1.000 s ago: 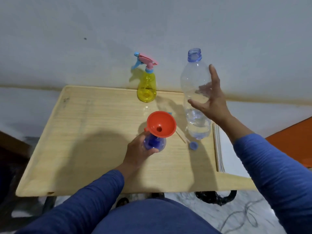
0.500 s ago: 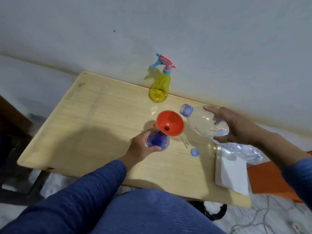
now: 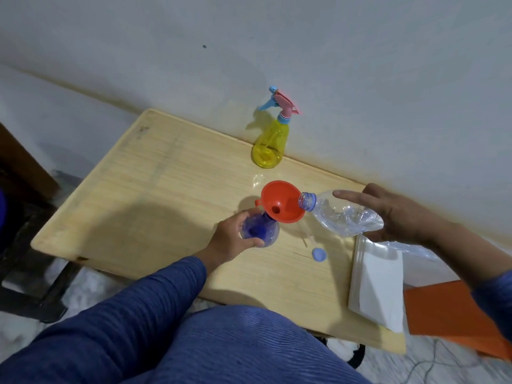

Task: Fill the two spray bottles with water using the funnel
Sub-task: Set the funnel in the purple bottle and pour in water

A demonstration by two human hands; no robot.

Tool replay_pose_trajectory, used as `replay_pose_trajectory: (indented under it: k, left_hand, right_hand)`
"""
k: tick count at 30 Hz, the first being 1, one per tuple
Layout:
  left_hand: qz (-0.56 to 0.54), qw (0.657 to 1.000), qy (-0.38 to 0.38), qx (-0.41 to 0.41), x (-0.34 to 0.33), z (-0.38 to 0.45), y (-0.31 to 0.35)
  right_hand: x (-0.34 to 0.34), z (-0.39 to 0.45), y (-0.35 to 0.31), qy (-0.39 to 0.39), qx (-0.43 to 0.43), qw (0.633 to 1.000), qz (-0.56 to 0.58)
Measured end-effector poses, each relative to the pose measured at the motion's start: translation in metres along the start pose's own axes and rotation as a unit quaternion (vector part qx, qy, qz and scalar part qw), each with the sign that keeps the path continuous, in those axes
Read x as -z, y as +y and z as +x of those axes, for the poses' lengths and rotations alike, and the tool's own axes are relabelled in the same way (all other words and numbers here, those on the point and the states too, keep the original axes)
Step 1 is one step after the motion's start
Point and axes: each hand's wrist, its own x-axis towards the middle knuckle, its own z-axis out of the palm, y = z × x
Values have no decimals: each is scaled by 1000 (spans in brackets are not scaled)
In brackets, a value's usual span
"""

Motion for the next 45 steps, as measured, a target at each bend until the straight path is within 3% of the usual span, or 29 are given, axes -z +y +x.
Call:
replay_pose_trajectory:
  k: [45]
  left_hand:
    - [19,999,6,-37,0,0,-2]
  right_hand:
    - [9,8,10,-1,36,994,-101]
